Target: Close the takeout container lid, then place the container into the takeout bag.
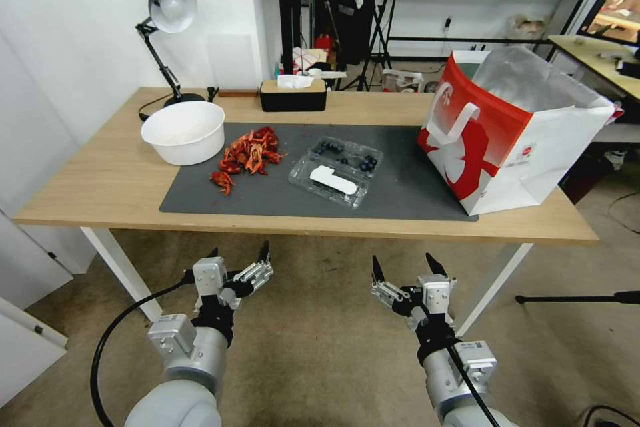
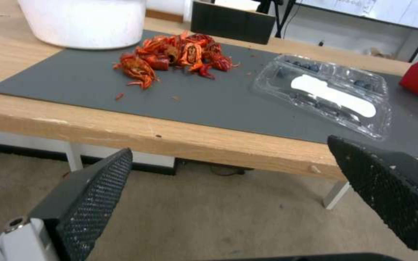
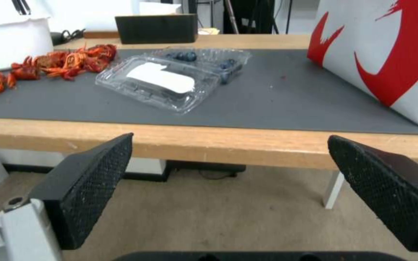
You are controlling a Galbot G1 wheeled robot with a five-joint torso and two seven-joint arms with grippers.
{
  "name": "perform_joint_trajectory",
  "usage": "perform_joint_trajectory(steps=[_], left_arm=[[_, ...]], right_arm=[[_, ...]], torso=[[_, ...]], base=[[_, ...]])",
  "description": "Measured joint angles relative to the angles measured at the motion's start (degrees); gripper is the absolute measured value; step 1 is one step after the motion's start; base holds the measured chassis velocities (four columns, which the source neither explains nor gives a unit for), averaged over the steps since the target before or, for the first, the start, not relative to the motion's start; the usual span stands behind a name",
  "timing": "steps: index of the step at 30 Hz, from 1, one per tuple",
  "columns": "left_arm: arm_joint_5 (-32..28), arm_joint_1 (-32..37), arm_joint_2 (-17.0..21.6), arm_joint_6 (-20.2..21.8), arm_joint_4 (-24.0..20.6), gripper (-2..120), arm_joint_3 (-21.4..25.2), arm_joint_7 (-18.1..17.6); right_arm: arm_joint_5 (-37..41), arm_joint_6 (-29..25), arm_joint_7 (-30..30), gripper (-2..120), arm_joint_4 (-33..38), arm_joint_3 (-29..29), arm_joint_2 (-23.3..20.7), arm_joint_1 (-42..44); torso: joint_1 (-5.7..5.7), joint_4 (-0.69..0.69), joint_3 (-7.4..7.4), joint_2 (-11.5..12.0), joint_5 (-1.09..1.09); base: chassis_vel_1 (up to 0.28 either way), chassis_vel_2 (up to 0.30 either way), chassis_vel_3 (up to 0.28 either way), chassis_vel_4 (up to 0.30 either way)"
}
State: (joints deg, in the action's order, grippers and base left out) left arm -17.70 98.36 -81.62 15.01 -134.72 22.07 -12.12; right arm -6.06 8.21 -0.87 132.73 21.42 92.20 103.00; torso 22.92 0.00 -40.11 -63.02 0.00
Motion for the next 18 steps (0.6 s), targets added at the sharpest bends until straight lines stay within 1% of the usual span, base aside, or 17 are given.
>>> perform_joint_trajectory(steps=[8, 18], left_arm=[[1.7, 0.0, 0.1, -1.2, 1.4, 100, 0.5, 1.2], [2.8, 0.0, 1.0, -1.2, 2.8, 100, 2.1, 4.4]], right_arm=[[0.2, -0.5, 0.2, 100, -0.2, 0.7, 0.0, -0.4], [0.3, -0.5, 0.4, 100, -2.2, 1.9, -1.4, -2.5]], torso=[[0.0, 0.0, 0.0, 0.0, 0.0], [0.0, 0.01, 0.01, 0.0, 0.0]], base=[[0.0, 0.0, 0.0, 0.0], [0.0, 0.0, 0.0, 0.0]])
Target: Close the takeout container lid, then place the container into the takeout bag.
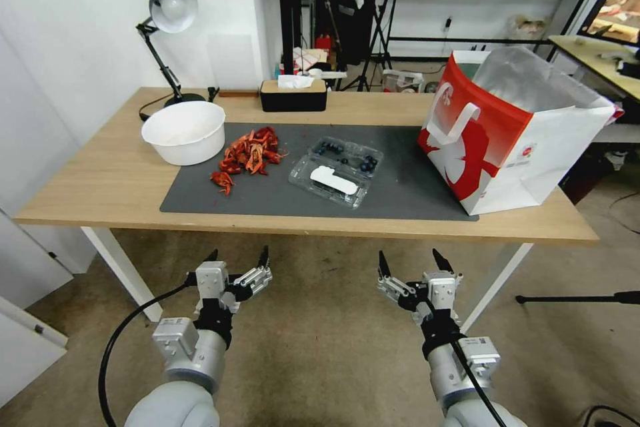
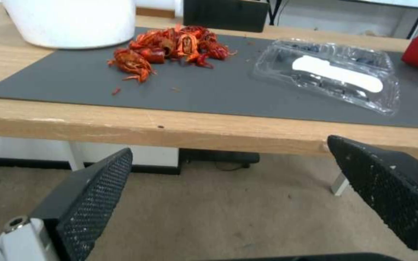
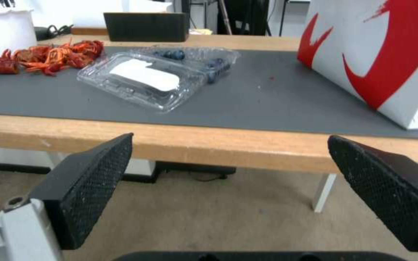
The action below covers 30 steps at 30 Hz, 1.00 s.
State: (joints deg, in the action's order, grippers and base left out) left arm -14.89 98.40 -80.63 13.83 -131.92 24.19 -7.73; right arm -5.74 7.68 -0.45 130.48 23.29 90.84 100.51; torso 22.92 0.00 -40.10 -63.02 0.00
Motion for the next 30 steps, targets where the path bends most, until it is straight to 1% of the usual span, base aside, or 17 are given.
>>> perform_joint_trajectory(steps=[4, 6, 8, 11, 12, 14, 15, 17, 18, 21, 22, 23, 26, 27, 30], left_arm=[[0.0, -0.1, 0.2, 0.0, 0.3, 100, 0.4, 0.2], [0.1, -0.2, 0.3, -0.3, 0.6, 100, 0.7, 0.3], [0.1, -0.3, 0.3, -0.4, 0.6, 100, 0.8, 0.3], [0.1, -0.4, 0.3, -0.8, 0.7, 100, 1.3, 0.3], [0.1, -0.4, 0.3, -0.8, 0.7, 100, 1.3, 0.3], [0.1, -0.3, 0.3, -1.2, 0.9, 100, 1.5, 0.3], [0.1, -0.3, 0.3, -1.2, 0.9, 100, 1.5, 0.3], [0.4, -0.3, 0.3, -2.2, 1.7, 100, 1.7, 0.1], [0.4, -0.3, 0.3, -2.2, 1.7, 100, 1.7, 0.1], [0.4, -0.4, 0.1, -2.6, 2.1, 100, 2.0, 0.0], [0.5, -0.4, -0.1, -2.6, 2.2, 100, 2.1, 0.0], [0.5, -0.4, -0.1, -2.6, 2.2, 100, 2.1, 0.0], [0.7, -0.3, -0.4, -2.8, 2.6, 100, 2.0, 0.0], [0.7, -0.3, -0.4, -2.8, 2.6, 100, 2.0, 0.0], [1.3, -0.3, -0.4, -2.7, 3.2, 100, 2.0, 0.0]], right_arm=[[0.1, 0.4, -0.5, 100, -0.5, 0.4, -0.8, -1.6], [0.9, 1.2, -1.4, 100, -1.7, 0.9, -2.4, -5.0], [1.2, 1.4, -1.6, 100, -2.0, 0.9, -2.8, -5.9], [2.9, 2.4, -1.8, 100, -4.8, 0.7, -5.1, -11.8], [2.9, 2.4, -1.8, 100, -4.8, 0.7, -5.1, -11.8], [3.7, 2.7, -1.5, 100, -6.8, 0.1, -6.5, -15.3], [3.7, 2.7, -1.5, 100, -6.8, 0.1, -6.5, -15.3], [4.4, 3.7, -0.6, 100, -8.3, -0.8, -7.7, -18.5], [4.4, 3.7, -0.6, 100, -8.3, -0.8, -7.7, -18.5], [4.7, 5.8, 1.1, 100, -10.4, -2.0, -8.9, -22.7], [4.6, 6.2, 1.8, 100, -11.0, -2.3, -9.2, -24.0], [4.6, 6.2, 1.8, 100, -11.0, -2.3, -9.2, -24.0], [4.9, 9.1, 4.9, 100, -13.9, -3.5, -10.8, -29.2], [4.9, 9.1, 4.9, 100, -13.9, -3.5, -10.8, -29.2], [5.9, 12.9, 8.5, 100, -18.1, -4.6, -12.5, -35.2]], torso=[[0.0, 0.0, 0.0, 0.0, 0.0], [0.0, 0.0, 0.0, 0.0, 0.01], [0.0, 0.0, 0.0, 0.0, 0.0], [0.0, 0.0, -0.01, 0.0, 0.01], [0.0, 0.0, -0.01, 0.0, 0.01], [0.0, -0.01, -0.01, 0.0, 0.01], [0.0, -0.01, -0.01, 0.0, 0.01], [0.0, 0.0, 0.0, 0.0, 0.0], [0.0, 0.0, 0.0, 0.0, 0.0], [0.0, 0.01, -0.01, 0.0, 0.0], [0.0, 0.0, -0.01, 0.0, 0.01], [0.0, 0.0, -0.01, 0.0, 0.01], [0.0, -0.01, -0.01, 0.0, 0.01], [0.0, -0.01, -0.01, 0.0, 0.01], [0.0, -0.01, -0.01, 0.0, 0.0]], base=[[0.0, 0.0, 0.0, 0.0], [0.0, 0.0, 0.0, 0.0], [0.0, 0.0, 0.0, 0.0], [0.0, 0.0, 0.0, 0.0], [0.0, 0.0, 0.0, 0.0], [0.0, 0.0, 0.0, 0.0], [0.0, 0.0, 0.0, 0.0], [0.0, 0.0, 0.0, 0.0], [0.0, 0.0, 0.0, 0.0], [0.0, 0.0, 0.0, 0.0], [0.0, 0.0, 0.0, 0.0], [0.0, 0.0, 0.0, 0.0], [0.0, 0.0, 0.0, 0.0], [0.0, 0.0, 0.0, 0.0], [0.0, 0.0, 0.0, 0.0]])
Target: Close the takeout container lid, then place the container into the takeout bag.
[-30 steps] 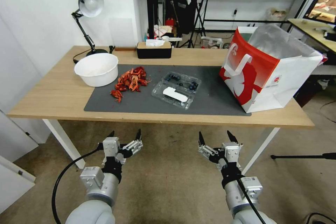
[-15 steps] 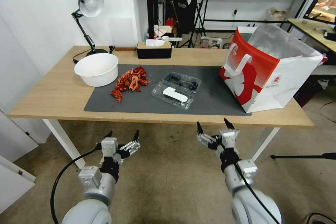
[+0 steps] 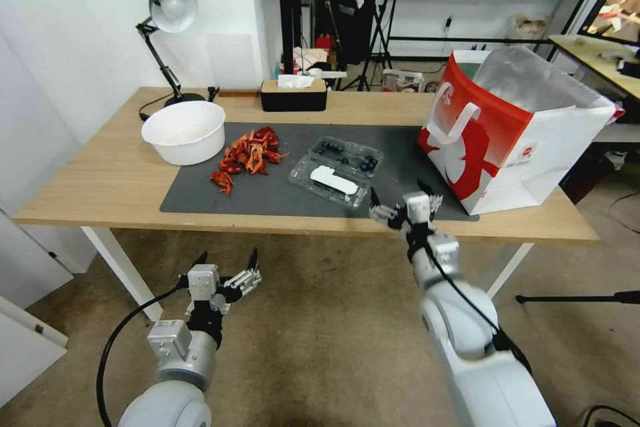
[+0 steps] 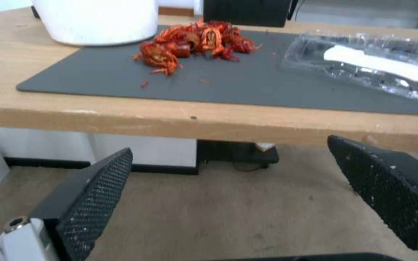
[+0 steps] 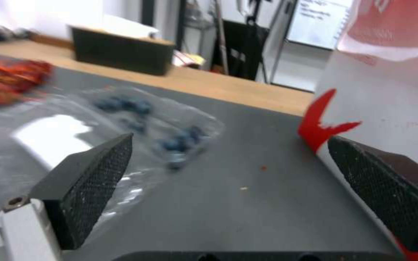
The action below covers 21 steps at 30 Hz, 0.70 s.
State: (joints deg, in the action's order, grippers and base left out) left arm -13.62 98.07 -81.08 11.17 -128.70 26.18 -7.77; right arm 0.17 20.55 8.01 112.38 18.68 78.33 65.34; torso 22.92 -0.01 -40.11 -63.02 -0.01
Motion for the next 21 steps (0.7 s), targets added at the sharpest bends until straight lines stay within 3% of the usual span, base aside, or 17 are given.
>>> perform_joint_trajectory(steps=[9, 21], left_arm=[[0.1, -0.4, -0.1, 0.2, 1.4, 100, 0.0, -0.1], [-0.1, -1.0, -0.5, 0.0, 2.7, 100, -0.2, -0.4]], right_arm=[[1.2, 7.3, 4.3, 100, -6.7, -1.6, -1.2, -6.6], [0.8, 11.3, 6.7, 100, -13.3, -4.9, -0.1, -12.0]], torso=[[0.0, 0.01, 0.0, 0.0, 0.01], [0.0, 0.01, 0.0, 0.0, 0.01]], base=[[0.0, 0.0, 0.0, 0.0], [0.0, 0.0, 0.0, 0.0]])
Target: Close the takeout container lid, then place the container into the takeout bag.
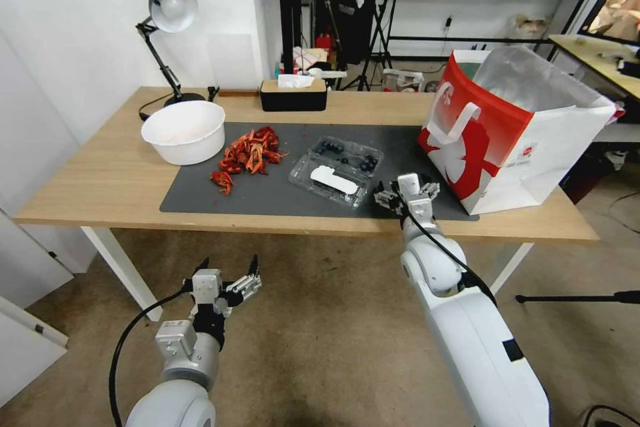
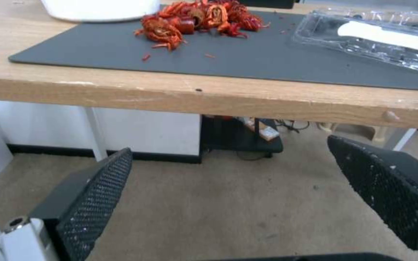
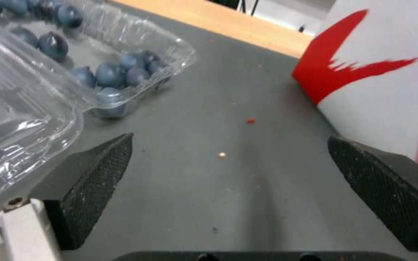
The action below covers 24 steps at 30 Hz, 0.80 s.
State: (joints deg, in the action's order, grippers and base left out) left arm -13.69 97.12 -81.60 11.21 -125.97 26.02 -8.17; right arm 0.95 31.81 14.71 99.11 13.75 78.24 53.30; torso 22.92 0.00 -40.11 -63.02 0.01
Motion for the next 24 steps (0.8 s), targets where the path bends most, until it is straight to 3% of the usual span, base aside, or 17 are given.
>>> perform_joint_trajectory(steps=[24], left_arm=[[0.0, 0.9, -0.6, -1.8, 0.4, 100, 0.3, -0.9]], right_arm=[[0.4, 1.3, -0.7, 100, -3.4, -2.8, 2.6, -3.3]], torso=[[0.0, 0.0, 0.0, 0.0, -0.01]], base=[[0.0, 0.0, 0.0, 0.0]])
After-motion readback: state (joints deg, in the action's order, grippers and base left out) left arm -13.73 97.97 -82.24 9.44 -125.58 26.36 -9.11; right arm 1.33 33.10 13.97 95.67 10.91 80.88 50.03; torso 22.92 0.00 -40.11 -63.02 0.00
